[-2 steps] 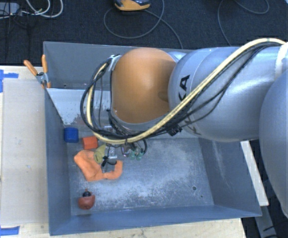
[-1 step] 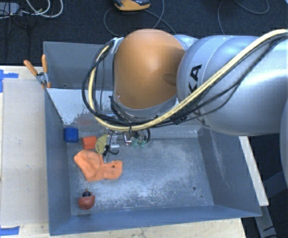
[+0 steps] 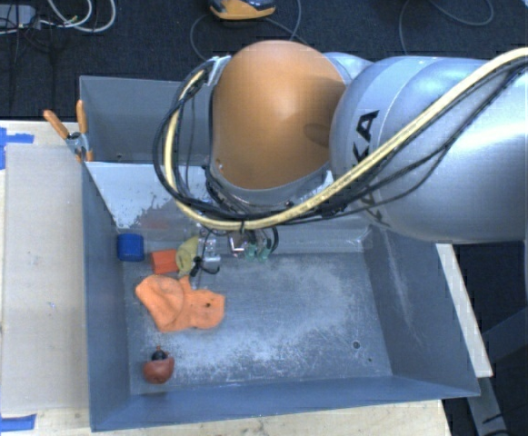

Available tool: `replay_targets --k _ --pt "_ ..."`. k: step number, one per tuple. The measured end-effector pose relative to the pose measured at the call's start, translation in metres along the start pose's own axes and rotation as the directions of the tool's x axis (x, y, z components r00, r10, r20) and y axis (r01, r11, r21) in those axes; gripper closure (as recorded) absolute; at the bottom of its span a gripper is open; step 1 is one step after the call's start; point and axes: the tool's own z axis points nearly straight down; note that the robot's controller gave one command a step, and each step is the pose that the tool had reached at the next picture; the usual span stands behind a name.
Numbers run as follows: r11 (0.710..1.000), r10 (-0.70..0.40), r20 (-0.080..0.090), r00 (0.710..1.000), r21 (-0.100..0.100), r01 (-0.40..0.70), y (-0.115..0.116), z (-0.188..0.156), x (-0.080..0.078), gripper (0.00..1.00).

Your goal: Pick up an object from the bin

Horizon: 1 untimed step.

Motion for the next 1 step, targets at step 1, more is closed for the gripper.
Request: replay_targets --k 1 --pt "1.000 -0.012 0.011 1.000 -0.004 0.012 -0.0050 0.0148 -0.0028 1.00"
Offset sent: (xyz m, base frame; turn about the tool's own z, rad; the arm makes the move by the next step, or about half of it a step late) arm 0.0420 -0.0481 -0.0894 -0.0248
